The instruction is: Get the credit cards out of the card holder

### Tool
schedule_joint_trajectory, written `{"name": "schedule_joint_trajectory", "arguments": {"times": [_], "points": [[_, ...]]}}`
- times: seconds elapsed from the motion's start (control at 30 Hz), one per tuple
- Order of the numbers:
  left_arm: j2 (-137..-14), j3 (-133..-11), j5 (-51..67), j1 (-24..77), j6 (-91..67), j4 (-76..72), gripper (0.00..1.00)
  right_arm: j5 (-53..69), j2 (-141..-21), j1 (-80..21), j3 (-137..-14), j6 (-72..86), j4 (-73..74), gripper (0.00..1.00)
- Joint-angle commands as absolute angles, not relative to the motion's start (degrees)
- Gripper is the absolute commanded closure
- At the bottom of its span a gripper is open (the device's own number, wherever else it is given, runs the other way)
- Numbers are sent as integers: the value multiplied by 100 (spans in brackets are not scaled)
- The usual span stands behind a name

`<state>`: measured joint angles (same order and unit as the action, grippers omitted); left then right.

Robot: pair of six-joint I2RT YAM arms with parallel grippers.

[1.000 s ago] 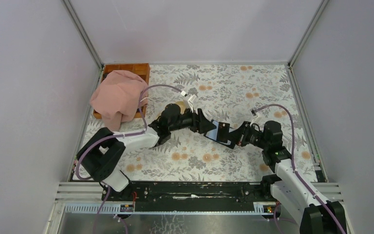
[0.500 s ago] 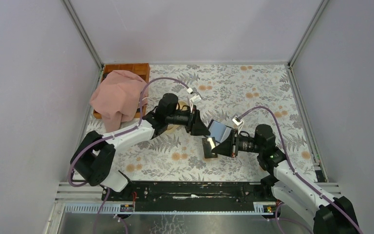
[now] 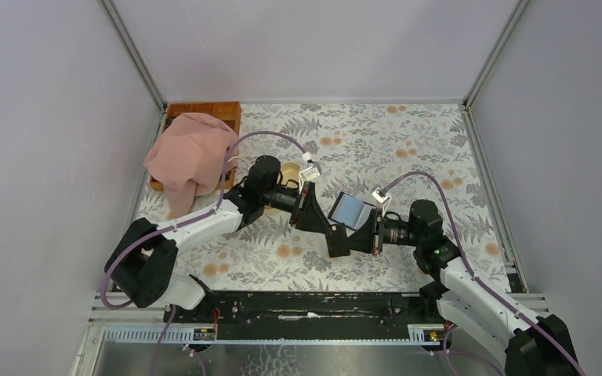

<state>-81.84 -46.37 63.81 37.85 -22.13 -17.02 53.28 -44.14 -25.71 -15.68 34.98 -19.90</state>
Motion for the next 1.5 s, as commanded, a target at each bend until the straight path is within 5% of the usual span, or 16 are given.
{"name": "schedule_joint_trajectory", "arguments": {"times": [0.0, 0.23, 0.37, 0.47, 0.57, 0.73, 1.17, 1.47], "points": [[-8276, -4531, 6895, 3894, -2187, -2112, 72, 5316, -4405, -2571, -1837, 3448, -2145, 100], [-8547, -4492, 6966, 3982, -2392, -2469, 100, 5343, -4449, -2575, -1819, 3471, -2188, 100], [-8637, -4392, 6794, 3963, -2844, -3085, 100, 5258, -4413, -2573, -1823, 3459, -2106, 100], [-8628, -4339, 6349, 3750, -3131, -3305, 100, 4467, -4130, -2567, -1989, 3038, -1181, 53], [-8575, -4023, 5648, 3337, -3899, -4031, 100, 2934, -3538, -2572, -2205, 2642, -192, 36], [-8122, -3496, 3506, 3060, -4216, -4224, 100, 1494, -3078, -2572, -2191, 2491, 303, 35], [-5998, -822, -3041, 3622, -5841, -5115, 100, 1908, -3859, -2574, -1838, 2545, -379, 35], [-6415, -468, -4105, 3755, -6670, -5491, 100, 2140, -4176, -2571, -1779, 2462, -583, 35]]}}
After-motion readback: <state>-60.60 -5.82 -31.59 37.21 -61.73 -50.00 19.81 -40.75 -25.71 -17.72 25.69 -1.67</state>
